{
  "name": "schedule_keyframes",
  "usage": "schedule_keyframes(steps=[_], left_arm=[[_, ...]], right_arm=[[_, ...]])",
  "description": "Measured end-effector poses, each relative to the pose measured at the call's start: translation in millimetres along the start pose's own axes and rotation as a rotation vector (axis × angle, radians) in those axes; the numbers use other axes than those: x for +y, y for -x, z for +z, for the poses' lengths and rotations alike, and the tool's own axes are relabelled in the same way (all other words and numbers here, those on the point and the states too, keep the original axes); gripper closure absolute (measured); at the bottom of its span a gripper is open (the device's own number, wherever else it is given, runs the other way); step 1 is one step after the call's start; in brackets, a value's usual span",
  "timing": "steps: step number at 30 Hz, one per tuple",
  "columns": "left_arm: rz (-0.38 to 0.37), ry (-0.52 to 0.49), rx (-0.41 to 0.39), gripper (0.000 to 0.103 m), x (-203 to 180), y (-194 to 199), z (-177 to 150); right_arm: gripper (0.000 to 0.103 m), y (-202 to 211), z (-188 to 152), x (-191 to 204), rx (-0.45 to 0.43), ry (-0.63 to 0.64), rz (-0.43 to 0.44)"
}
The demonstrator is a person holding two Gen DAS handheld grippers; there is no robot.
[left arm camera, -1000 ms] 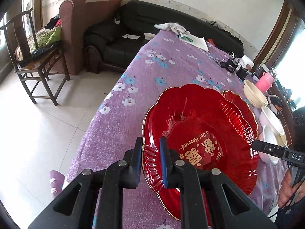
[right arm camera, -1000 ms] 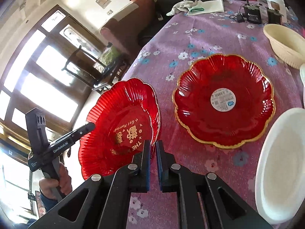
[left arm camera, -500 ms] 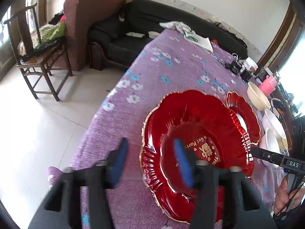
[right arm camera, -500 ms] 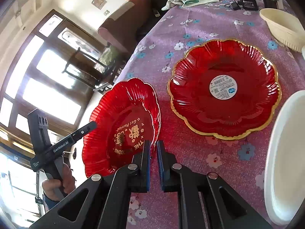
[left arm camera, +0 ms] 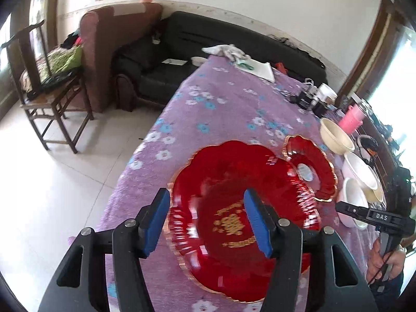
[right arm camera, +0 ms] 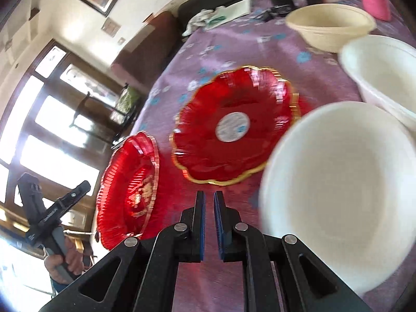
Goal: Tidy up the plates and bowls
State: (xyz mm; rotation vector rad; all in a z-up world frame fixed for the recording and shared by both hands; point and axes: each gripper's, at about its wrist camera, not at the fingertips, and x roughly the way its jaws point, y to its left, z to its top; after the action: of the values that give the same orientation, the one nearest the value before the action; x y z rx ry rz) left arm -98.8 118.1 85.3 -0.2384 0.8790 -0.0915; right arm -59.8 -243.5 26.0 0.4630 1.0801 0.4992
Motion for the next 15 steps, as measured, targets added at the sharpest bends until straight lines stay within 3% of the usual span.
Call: schedule_keyframes(steps=[6, 11, 15], left_arm=[[-0.038, -0.07, 0.017, 0.043, -36.8, -4.1, 7.2], [-0.081, -0.126, 0.05, 0.042, -68.7, -11.3, 15.7], [-0.094, -0.19, 0.091, 0.042, -100.4, -25.1, 26.8]], right_arm=[[0.094, 22.3, -0.7, -19.5, -0.038, -0.031, -0.014], [0.094, 45.5, 4.2, -19.1, -0.061, -0.016, 0.07], [0.094, 66.6, 10.2, -13.4, -0.108, 0.019, 0.047]])
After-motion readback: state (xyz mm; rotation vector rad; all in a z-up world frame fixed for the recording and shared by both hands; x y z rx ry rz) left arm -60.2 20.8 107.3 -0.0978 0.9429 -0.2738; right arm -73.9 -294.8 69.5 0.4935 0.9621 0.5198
